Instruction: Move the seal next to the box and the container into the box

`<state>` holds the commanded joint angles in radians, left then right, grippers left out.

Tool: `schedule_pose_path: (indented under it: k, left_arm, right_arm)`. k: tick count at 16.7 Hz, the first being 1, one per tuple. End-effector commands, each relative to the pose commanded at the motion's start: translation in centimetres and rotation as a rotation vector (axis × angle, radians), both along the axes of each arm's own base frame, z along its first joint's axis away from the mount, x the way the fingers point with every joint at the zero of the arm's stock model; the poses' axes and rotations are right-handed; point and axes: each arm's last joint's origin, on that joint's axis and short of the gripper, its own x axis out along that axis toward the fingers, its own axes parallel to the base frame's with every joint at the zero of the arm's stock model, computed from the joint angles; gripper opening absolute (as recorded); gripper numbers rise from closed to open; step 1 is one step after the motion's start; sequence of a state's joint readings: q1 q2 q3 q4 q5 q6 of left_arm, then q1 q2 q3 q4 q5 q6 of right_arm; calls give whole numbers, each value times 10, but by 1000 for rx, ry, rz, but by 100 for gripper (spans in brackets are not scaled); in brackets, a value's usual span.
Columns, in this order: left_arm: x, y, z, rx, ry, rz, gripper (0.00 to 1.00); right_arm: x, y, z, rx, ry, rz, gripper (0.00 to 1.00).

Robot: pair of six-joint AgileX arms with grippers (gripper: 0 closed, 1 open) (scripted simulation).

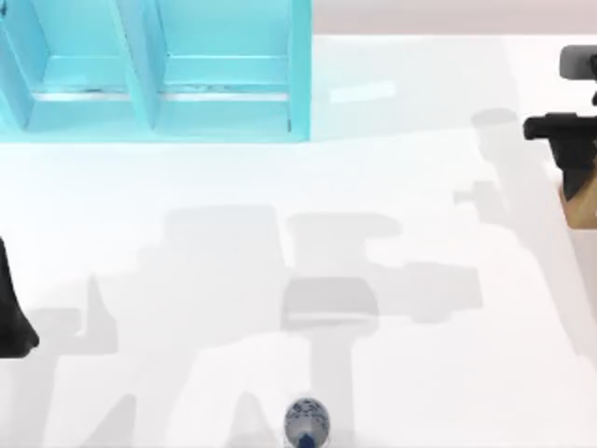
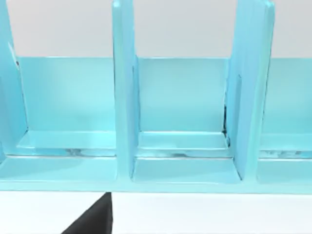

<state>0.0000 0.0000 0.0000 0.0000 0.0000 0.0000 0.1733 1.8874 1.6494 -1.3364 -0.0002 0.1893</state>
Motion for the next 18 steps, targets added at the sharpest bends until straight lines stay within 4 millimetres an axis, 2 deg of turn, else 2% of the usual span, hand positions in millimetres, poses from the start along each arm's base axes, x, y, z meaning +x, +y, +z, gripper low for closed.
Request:
schedule_pose_path:
  k: [3,9,13,18]
  left_arm:
    - [0,0,0,0,0,0,100]
    - [0,0,0,0,0,0,100]
    - [0,0,0,0,0,0,100]
    - [0,0,0,0,0,0,100]
  right_arm:
    - [0,0,-11,-1,3,0,0]
    - [-1,-1,-59,3,-10,-1,0]
    - [-1,-1,-64,2,-5,-1,0]
    - [-1,-1,-64,2,-5,-1,38]
